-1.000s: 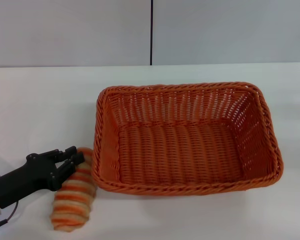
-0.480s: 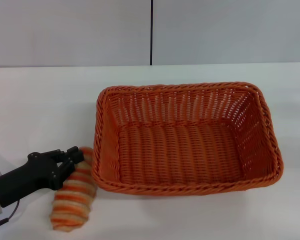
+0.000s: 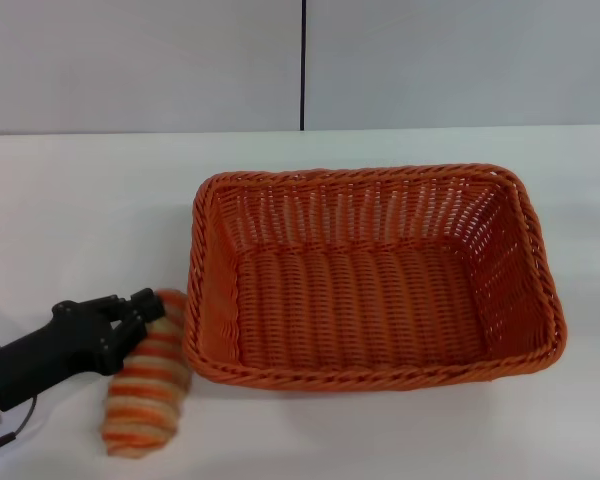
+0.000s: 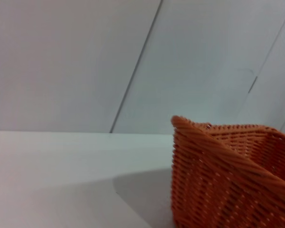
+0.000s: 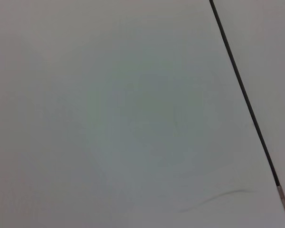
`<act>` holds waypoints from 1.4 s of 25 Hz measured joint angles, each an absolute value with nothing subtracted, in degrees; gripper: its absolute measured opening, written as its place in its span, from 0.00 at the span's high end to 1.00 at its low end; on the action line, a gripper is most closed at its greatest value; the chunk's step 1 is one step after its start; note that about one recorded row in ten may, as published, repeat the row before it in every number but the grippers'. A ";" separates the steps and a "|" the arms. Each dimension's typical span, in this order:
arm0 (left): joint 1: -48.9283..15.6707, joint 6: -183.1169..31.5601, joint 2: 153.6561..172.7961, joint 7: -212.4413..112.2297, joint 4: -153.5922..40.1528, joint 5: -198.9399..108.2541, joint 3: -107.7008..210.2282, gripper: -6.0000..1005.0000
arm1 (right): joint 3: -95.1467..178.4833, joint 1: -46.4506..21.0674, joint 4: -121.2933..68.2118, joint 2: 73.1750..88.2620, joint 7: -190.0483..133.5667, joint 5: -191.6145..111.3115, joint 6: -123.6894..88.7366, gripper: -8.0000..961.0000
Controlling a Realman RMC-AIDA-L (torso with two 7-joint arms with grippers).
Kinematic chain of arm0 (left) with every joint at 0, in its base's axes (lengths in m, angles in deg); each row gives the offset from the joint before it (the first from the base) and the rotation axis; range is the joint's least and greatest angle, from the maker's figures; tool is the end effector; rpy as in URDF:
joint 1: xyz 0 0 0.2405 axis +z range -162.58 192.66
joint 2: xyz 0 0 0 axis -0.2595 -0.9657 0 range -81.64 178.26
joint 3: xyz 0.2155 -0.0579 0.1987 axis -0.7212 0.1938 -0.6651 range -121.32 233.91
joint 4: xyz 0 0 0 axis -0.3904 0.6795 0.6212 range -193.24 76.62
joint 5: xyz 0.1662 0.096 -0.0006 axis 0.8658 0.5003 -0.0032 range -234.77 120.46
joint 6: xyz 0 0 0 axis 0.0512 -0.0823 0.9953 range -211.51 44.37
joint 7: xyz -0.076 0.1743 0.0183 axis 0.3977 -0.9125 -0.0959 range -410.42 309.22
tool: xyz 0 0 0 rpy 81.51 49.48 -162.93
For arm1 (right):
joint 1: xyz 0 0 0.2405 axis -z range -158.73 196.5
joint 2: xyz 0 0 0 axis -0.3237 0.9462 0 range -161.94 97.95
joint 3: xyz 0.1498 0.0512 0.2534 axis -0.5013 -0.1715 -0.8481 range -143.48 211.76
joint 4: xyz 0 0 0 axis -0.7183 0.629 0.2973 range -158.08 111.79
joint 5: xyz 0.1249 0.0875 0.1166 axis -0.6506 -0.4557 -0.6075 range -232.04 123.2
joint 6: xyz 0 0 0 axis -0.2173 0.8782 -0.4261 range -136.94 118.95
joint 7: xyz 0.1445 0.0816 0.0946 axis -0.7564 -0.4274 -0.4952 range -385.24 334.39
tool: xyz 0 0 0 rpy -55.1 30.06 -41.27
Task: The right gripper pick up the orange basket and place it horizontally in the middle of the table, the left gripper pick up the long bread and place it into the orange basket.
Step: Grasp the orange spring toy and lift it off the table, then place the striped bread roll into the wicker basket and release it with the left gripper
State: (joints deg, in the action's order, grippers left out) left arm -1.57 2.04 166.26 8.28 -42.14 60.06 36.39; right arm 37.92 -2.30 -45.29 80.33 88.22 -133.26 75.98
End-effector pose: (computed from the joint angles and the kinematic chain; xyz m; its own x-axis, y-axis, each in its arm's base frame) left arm -0.3614 0.2647 -0.0765 0.5888 0.4456 0.6743 0.7335 -0.6451 -0.2141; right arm 0.3794 0.3499 0.0780 0.4679 -0.0931 -0.8789 -0.8347 -0.3735 -0.4048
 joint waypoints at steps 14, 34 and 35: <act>-1.52 6.51 165.56 8.37 -39.26 59.80 51.50 0.89 | 37.31 -2.16 -45.29 80.50 88.08 -133.31 76.33 0.41; -16.42 19.79 166.76 8.21 -46.40 51.71 39.60 0.91 | 37.22 -2.12 -45.29 81.17 87.74 -133.90 77.84 0.41; -17.08 19.19 166.82 8.20 -47.00 51.71 38.15 0.91 | 37.21 -2.12 -45.30 81.19 87.74 -133.91 77.84 0.41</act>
State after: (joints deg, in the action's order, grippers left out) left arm -17.08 19.19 166.82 8.20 -47.00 51.71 38.15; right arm 37.21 -2.12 -45.30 81.19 87.74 -133.91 77.84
